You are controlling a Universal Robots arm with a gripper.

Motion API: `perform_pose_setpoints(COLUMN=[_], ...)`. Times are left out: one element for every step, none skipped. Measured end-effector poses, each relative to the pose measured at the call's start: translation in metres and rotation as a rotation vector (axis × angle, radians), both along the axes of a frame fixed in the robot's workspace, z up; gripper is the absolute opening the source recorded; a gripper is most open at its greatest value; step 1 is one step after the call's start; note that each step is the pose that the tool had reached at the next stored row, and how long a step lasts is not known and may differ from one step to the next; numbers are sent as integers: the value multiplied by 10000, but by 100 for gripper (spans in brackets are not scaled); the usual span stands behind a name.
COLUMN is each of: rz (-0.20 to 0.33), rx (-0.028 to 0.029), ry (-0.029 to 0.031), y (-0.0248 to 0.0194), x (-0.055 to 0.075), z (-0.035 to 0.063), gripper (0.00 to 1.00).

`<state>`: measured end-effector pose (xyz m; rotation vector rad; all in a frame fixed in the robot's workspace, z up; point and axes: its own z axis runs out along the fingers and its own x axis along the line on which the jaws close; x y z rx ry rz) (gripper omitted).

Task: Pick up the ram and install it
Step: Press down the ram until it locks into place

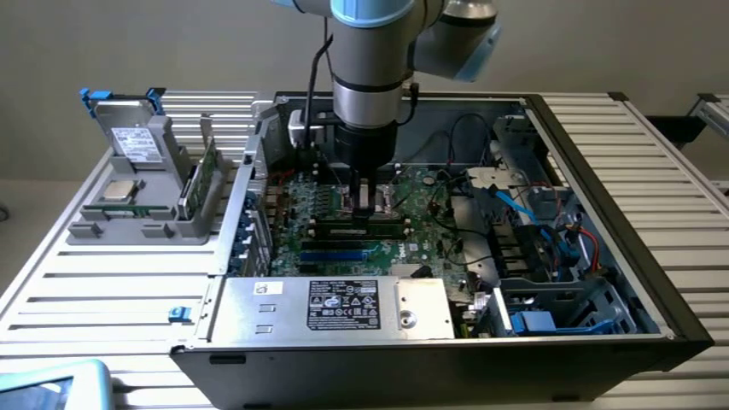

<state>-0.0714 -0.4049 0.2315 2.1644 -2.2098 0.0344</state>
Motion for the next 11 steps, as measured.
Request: perform_pose_setpoints(rz=[1, 0, 0, 0, 0, 0, 0, 0, 0, 0, 0], rx=[1, 2, 2, 0, -5, -9, -14, -15, -17, -18, -25], ry=[0, -1, -1, 0, 1, 3, 4, 3, 2, 2, 1], y=[0, 0, 0, 0, 0, 0, -1, -1, -1, 0, 0], x=[5, 4, 5, 5, 4, 4, 3, 3, 4, 4, 4], z=[-3, -7, -12, -16, -23, -28, -35, -43, -51, -60, -67], gripper=[11, 11, 11, 11, 11, 11, 11, 11, 11, 11, 11])
